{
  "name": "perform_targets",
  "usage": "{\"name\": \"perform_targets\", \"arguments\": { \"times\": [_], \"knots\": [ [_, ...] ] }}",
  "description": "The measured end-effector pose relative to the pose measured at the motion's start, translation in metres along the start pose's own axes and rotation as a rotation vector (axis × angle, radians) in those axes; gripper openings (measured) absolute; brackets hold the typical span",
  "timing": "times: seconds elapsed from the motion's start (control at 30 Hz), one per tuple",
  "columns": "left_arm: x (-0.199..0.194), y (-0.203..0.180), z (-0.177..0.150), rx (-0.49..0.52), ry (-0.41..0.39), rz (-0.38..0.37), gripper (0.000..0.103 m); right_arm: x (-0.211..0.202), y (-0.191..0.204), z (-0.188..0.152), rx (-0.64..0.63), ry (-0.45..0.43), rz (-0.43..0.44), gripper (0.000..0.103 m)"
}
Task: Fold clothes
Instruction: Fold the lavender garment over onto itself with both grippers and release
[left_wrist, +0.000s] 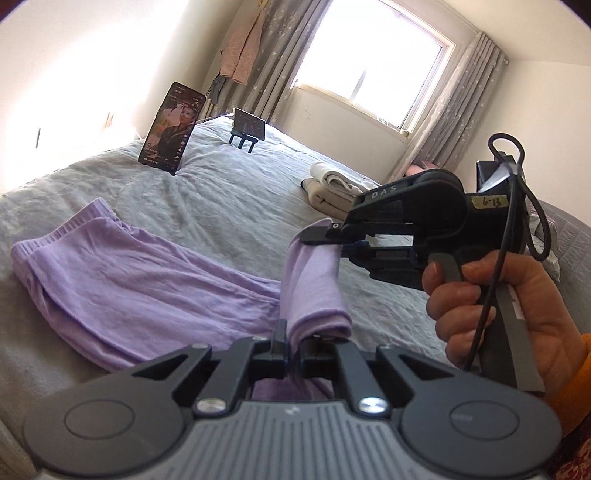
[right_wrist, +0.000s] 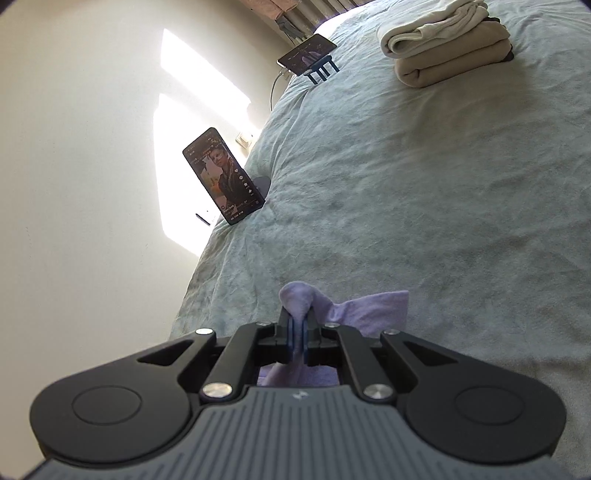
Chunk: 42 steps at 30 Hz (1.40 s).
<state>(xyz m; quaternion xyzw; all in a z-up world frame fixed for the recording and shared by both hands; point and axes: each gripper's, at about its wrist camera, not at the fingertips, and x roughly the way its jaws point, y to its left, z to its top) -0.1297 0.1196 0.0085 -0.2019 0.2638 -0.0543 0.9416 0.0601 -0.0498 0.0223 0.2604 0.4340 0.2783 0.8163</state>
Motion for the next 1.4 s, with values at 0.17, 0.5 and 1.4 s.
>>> {"name": "perform_targets", "arguments": {
  "times": [0.17,0.5,1.4],
  "knots": [
    [-0.006,0.031,0.006,-0.07,-0.012,0.019,0.005,0.027,0.024,-0.005,-0.037,0.032,0.003,0.005],
    [-0.014,0.085,0.012,-0.193,-0.023,0.077,0.005,0.08,0.064,-0.015,-0.08,0.093,0.039,0.005],
    [-0.048,0.126,0.023,-0.302,-0.112,0.212,0.013,0.103,0.098,-0.023,-0.149,0.102,0.161,0.041]
  ]
}}
